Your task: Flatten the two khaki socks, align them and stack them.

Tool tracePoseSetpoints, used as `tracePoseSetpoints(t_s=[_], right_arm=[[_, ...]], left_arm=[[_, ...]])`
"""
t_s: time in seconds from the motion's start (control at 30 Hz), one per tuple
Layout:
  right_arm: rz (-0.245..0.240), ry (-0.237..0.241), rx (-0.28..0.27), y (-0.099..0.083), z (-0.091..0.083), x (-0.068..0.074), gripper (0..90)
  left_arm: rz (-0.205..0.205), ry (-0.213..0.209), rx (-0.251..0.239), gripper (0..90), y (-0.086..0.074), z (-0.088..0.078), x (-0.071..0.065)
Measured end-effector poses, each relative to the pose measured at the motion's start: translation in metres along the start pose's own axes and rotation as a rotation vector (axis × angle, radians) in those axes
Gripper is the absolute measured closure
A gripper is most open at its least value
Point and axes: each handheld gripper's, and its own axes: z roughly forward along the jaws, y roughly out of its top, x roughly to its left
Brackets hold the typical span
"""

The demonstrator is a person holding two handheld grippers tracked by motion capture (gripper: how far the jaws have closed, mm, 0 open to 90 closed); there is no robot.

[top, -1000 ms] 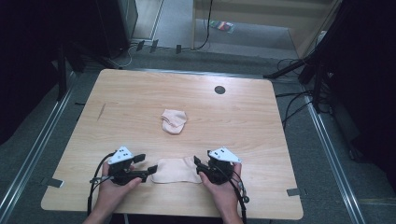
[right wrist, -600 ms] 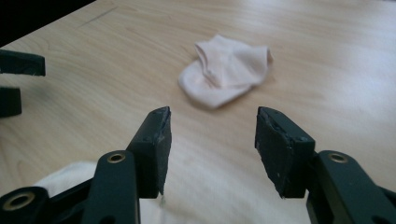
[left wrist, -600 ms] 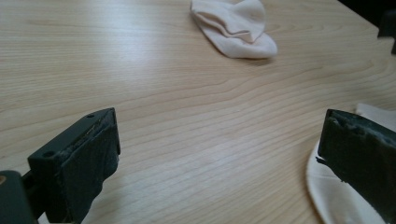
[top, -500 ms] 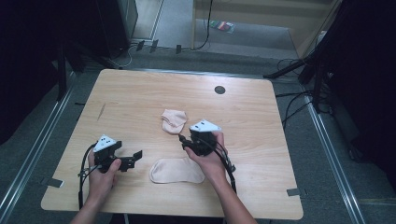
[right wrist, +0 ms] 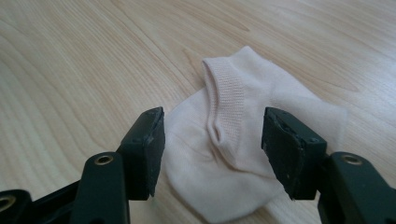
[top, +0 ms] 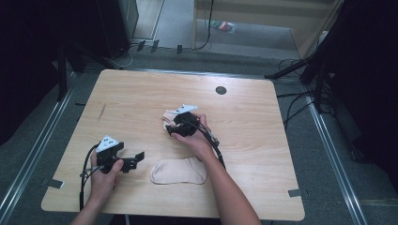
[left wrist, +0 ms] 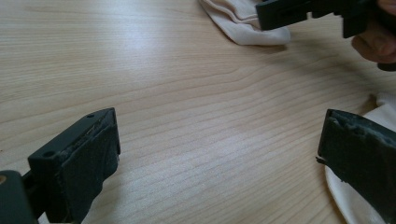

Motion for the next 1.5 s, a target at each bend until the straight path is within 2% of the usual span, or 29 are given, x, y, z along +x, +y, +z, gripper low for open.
tracePoseSetpoints(t_s=[0.07,0.1,0.13,0.2,0.23,0.27,0.33,0.4,0.47,0.5,0.53,0.57,0.63,0.67,0.7,0.73,0.77,0.8,0.83,0.93,0.97,1.0,1.13,1.23,1.3,1.4,1.43,1.47,1.5], right_arm=[[0.0,-0.005,0.009,0.0,0.003,0.0,43.6],[-0.002,-0.019,0.027,-0.001,0.008,0.0,51.8],[-0.002,-0.019,0.027,-0.001,0.008,0.0,51.8],[-0.002,-0.06,0.054,-0.002,0.01,0.002,76.2],[-0.002,-0.06,0.054,-0.002,0.01,0.002,76.2],[0.011,-0.084,0.068,0.0,0.004,0.002,87.5],[0.029,-0.102,0.066,0.001,0.0,0.003,88.0],[0.108,-0.148,0.045,0.001,-0.014,0.004,88.5],[0.155,-0.175,0.04,-0.001,-0.027,0.006,88.6],[0.218,-0.209,0.037,-0.006,-0.041,0.008,88.7],[0.218,-0.209,0.037,-0.006,-0.041,0.008,88.7],[0.263,-0.218,0.042,-0.013,-0.052,0.011,88.8],[0.284,-0.232,0.042,-0.021,-0.058,0.017,88.5],[0.284,-0.232,0.042,-0.021,-0.058,0.017,88.5],[0.301,-0.216,0.021,-0.029,-0.059,0.021,78.3],[0.301,-0.216,0.021,-0.029,-0.059,0.021,78.3],[0.335,-0.128,0.008,-0.033,-0.057,0.017,54.5],[0.335,-0.128,0.008,-0.033,-0.057,0.017,54.5],[0.362,-0.107,-0.041,-0.036,-0.063,0.01,55.1],[0.354,-0.112,-0.084,-0.037,-0.074,0.001,62.3],[0.282,-0.094,-0.082,-0.036,-0.077,0.0,66.8],[0.282,-0.094,-0.082,-0.036,-0.077,0.0,66.8],[0.16,-0.056,-0.018,-0.033,-0.064,0.01,64.5],[0.102,-0.105,0.074,-0.034,-0.046,0.014,66.2],[0.101,-0.126,0.103,-0.037,-0.04,0.013,82.3],[0.119,-0.127,0.074,-0.035,-0.046,0.011,87.2],[0.162,-0.106,0.037,-0.032,-0.053,0.006,87.7],[0.162,-0.106,0.037,-0.032,-0.053,0.006,87.7],[0.22,-0.079,-0.004,-0.028,-0.063,-0.002,87.7]], left_arm=[[-0.003,-0.001,0.001,0.0,0.0,0.0,0.0],[-0.005,-0.002,0.003,0.0,0.0,0.0,0.0],[-0.005,-0.002,0.003,0.0,0.0,0.0,0.0],[-0.007,-0.003,0.004,0.0,0.0,0.001,0.001],[-0.007,-0.003,0.004,0.0,0.0,0.001,0.001],[-0.013,-0.003,0.003,0.0,0.0,0.001,0.001],[-0.018,-0.003,0.004,0.0,0.0,0.001,0.001],[-0.021,-0.005,0.004,0.0,0.0,0.001,0.002],[-0.02,-0.003,0.005,0.0,0.0,0.002,0.002],[-0.019,-0.002,0.006,0.0,0.0,0.001,0.002],[-0.019,0.0,0.007,0.0,0.0,0.001,0.001],[-0.018,0.001,0.008,0.0,0.0,0.001,0.001],[-0.02,0.002,0.007,0.0,0.0,0.002,0.001],[-0.02,0.002,0.007,0.0,0.0,0.002,0.001],[-0.022,0.001,0.006,0.0,0.0,0.002,0.001],[-0.022,0.001,0.006,0.0,0.0,0.002,0.001],[-0.025,-0.001,0.005,0.0,0.0,0.002,0.002],[-0.025,-0.001,0.005,0.0,0.0,0.002,0.002],[-0.026,-0.002,0.006,0.0,0.0,0.002,0.002],[-0.027,-0.003,0.005,0.0,0.0,0.002,0.002],[-0.026,-0.005,0.003,0.0,0.001,0.003,0.002],[-0.027,-0.004,0.003,0.0,0.001,0.003,0.002],[-0.029,-0.005,0.005,0.0,0.001,0.003,0.002],[-0.031,-0.007,0.006,0.0,0.001,0.003,0.002],[-0.029,-0.008,0.008,0.0,0.001,0.003,0.003],[-0.036,-0.007,0.003,0.0,0.001,0.003,0.003],[-0.034,-0.009,0.011,0.0,0.003,0.002,0.003],[-0.034,-0.009,0.011,0.0,0.003,0.002,0.003],[-0.031,-0.015,0.009,0.0,0.006,0.001,0.002]])
